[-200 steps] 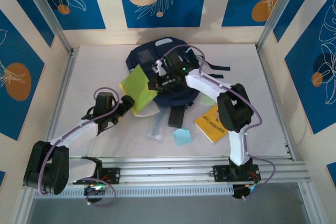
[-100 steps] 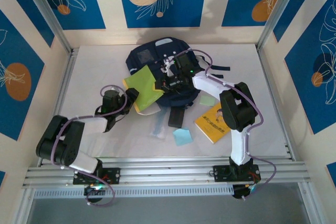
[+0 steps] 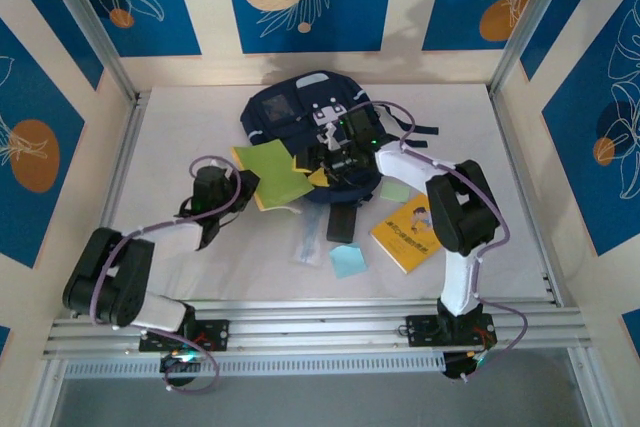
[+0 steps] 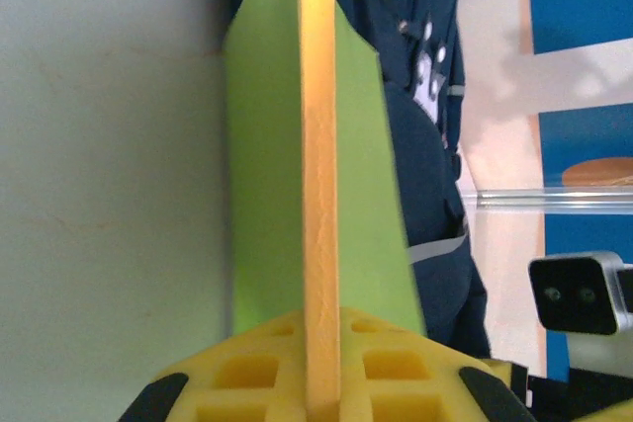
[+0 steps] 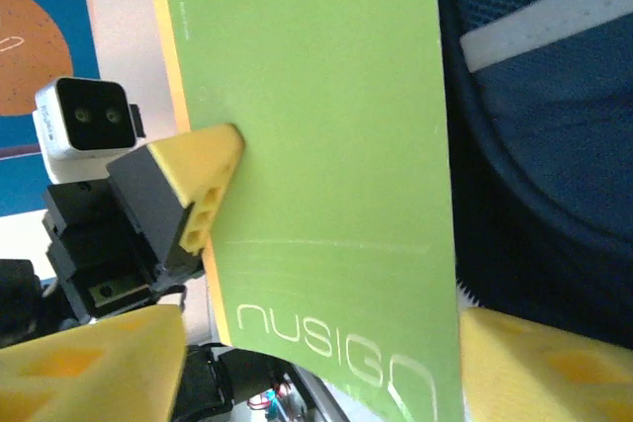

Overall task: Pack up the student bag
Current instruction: Pass the book.

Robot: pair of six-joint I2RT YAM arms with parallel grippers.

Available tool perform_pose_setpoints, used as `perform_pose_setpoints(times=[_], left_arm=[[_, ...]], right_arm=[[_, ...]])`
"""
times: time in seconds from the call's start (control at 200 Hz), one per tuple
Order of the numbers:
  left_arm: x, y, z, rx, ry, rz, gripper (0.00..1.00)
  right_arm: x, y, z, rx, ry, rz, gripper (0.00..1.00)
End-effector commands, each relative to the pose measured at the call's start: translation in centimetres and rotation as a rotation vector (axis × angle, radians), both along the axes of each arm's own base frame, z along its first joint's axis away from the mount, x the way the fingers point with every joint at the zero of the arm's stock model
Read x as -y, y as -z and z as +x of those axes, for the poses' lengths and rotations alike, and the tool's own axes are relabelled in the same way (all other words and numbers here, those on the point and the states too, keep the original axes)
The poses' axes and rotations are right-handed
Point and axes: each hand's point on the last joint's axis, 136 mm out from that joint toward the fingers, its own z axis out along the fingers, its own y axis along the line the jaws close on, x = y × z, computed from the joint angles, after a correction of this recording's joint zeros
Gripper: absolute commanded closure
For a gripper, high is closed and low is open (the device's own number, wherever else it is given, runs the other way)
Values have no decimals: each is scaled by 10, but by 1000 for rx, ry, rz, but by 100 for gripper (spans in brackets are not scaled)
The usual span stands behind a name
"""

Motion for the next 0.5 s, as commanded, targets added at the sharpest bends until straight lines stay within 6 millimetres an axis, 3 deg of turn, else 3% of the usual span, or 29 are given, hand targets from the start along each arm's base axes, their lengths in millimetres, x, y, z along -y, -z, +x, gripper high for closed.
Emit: perform_pose_setpoints(times=[0.0,0.165,0.35,0.49], left_arm=[[-18,-55,10,76,-25,111,93],[-34,-93,13,123,-62,228,94],[-27,-110,34,180,-109,118,100],[-22,-123,46,239,-175,51,100]], right_arm=[[19,-19,-8,64,45,-66,6],[17,-27,-22,72,52,-60,1],[-17,-41,-40,-4,83,68,1],[-41,-61,-33,-65,197,225,1]])
